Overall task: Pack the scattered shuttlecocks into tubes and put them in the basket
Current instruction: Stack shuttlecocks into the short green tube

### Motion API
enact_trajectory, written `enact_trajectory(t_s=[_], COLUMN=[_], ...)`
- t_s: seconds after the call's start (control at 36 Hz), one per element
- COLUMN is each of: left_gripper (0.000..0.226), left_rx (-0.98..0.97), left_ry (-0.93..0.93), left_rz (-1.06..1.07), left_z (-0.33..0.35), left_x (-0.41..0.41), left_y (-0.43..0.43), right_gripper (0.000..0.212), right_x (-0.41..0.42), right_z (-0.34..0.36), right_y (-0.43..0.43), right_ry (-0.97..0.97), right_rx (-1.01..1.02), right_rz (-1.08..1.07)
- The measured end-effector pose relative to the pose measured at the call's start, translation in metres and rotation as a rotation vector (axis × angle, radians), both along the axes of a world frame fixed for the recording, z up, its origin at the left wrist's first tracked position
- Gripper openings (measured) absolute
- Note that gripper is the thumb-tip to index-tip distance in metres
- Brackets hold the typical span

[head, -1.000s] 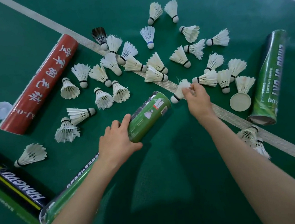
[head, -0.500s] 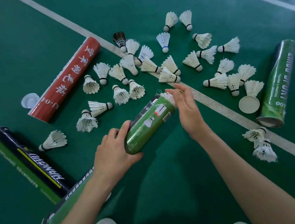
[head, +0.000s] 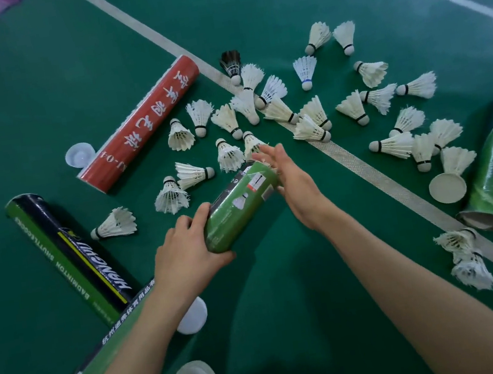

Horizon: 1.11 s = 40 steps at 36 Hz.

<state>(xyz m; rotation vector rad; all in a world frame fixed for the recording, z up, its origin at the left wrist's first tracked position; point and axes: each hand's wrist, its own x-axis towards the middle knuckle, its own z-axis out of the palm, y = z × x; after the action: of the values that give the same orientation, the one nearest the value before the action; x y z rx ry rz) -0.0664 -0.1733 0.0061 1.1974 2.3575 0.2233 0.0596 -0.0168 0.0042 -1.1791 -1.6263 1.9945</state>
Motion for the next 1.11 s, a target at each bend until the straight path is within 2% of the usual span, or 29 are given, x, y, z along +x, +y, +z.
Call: enact_trajectory(t_s=[0.08, 0.19, 0.33, 0.5, 0.58, 0.64, 0.72, 0.81, 0.97, 1.11], left_gripper=[0.089, 0.094, 0.096, 0.096, 0.097, 0.097, 0.095, 0.096, 0.094, 0.092], left_rx=[-0.004, -0.018, -0.05, -0.093, -0.108, -0.099, -0.085, -0.087, -0.04, 0.042], left_ry=[-0.016, -0.033, -0.036, -0.046, -0.045, -0.046, -0.05, -0.043, -0.029, -0.033], left_rz=[0.059, 0.112, 0.107, 0.089, 0.093, 0.101, 0.103, 0.082, 0.053, 0.029], left_z=[-0.007, -0.015, -0.02, -0.026, -0.026, -0.026, -0.025, -0.024, -0.018, -0.015], left_x=[-0.015, -0.032, -0.037, -0.043, -0.043, -0.043, -0.042, -0.038, -0.024, -0.013], left_y=[0.004, 0.006, 0.004, 0.0, 0.002, 0.001, -0.001, -0.004, -0.014, -0.027], right_gripper=[0.052, 0.045, 0.049, 0.058, 0.054, 0.047, 0.024, 0.008, 0.028, 0.031], right_x=[-0.02, -0.04, -0.059, -0.072, -0.075, -0.069, -0.054, -0.038, -0.01, 0.013], right_z=[-0.008, -0.021, -0.044, -0.056, -0.056, -0.054, -0.046, -0.038, -0.017, -0.004], right_y=[0.017, 0.042, 0.061, 0.067, 0.069, 0.068, 0.061, 0.053, 0.032, 0.022], right_ry=[-0.016, -0.158, -0.288, -0.325, -0.284, -0.288, -0.34, -0.276, -0.205, -0.192], right_rx=[0.012, 0.032, 0.0, -0.081, -0.065, 0.037, 0.319, 0.433, 0.466, 0.542], right_rz=[-0.062, -0.054, -0.016, -0.019, -0.139, -0.24, -0.357, -0.378, -0.165, -0.107])
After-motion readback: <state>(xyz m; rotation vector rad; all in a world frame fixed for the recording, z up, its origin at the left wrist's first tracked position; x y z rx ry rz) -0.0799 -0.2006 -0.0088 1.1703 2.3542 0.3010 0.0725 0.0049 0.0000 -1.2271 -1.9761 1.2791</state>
